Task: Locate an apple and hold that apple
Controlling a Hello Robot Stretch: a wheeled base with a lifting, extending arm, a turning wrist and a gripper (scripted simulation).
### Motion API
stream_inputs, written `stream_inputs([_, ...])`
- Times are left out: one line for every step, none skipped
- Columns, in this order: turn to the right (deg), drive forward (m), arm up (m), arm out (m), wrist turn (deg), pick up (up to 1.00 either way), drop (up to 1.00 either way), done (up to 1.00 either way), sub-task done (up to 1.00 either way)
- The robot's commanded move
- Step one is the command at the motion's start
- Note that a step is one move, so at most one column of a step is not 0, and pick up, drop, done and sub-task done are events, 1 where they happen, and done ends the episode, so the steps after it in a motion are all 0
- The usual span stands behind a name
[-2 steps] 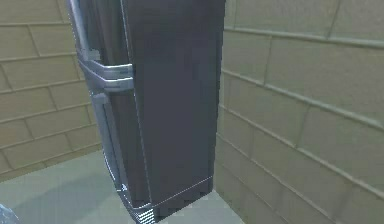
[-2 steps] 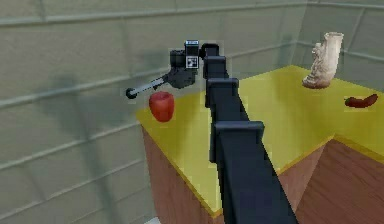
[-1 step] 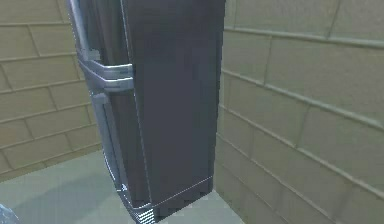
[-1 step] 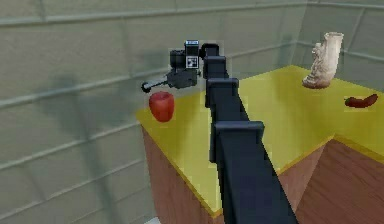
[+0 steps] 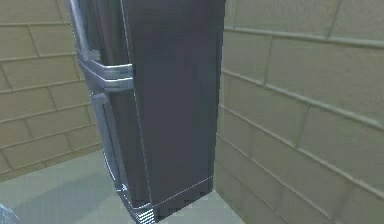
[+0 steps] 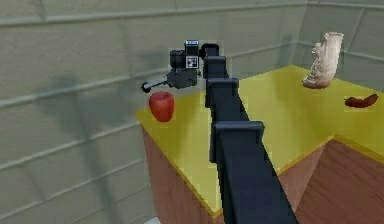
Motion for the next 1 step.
stream_inputs([0.0,0.0,0.0,0.0,0.0,0.0,0.0,1.0,0.0])
